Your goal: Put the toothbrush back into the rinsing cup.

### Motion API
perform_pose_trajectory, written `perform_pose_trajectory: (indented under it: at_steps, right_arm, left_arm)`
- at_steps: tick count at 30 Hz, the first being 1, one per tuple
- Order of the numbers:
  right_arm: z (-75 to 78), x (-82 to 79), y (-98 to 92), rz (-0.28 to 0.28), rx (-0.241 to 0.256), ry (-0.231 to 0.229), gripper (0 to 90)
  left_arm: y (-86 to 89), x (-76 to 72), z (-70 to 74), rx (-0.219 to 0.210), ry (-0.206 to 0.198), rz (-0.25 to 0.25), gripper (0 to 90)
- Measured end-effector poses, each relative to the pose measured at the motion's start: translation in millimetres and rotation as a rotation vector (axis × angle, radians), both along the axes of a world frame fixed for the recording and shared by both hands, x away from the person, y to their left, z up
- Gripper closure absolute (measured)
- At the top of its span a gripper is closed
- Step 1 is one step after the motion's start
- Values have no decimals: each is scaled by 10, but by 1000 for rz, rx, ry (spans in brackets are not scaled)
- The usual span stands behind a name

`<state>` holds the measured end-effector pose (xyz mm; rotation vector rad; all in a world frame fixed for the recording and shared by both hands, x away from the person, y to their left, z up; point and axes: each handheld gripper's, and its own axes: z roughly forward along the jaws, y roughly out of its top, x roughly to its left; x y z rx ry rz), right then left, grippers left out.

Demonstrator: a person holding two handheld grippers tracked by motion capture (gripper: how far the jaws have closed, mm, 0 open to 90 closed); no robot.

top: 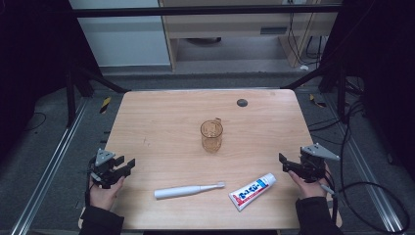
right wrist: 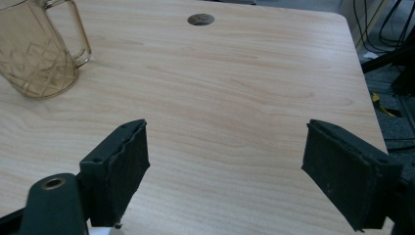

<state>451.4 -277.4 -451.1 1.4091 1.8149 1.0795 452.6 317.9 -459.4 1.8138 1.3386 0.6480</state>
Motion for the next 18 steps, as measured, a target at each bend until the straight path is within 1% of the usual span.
perform_pose_trajectory:
  at_steps: [1,2,3,4,5,7,9,11,16,17,18]
  right_arm:
    - [-3,-21,7,11,-2,6,189]
    - [-3,-21,7,11,-2,6,189]
    - [-16,-30,25,20,-14,20,198]
    - [-26,-34,32,22,-28,22,207]
    - [-34,-39,40,29,-32,24,218]
    - [-40,-39,46,38,-35,28,224]
    - [-44,-43,64,49,-32,38,239]
    - [-44,-44,85,60,-28,46,251]
    - [-33,-59,160,79,-29,47,275]
    - [-28,-74,193,90,-28,51,294]
    - [-28,-74,193,90,-28,51,294]
  left_arm:
    - [-12,-9,5,2,2,-7,540]
    - [-23,-16,11,8,4,-11,540]
    - [-35,-24,16,11,6,-15,564]
    - [-47,-30,19,12,6,-22,568]
    - [-61,-37,22,14,7,-28,572]
    - [-95,-56,27,23,7,-37,580]
    - [-130,-74,31,26,7,-55,609]
    - [-170,-96,38,29,15,-75,636]
    - [-283,-136,35,43,43,-161,707]
    - [-311,-140,32,48,47,-175,726]
    - [-341,-143,31,55,53,-185,726]
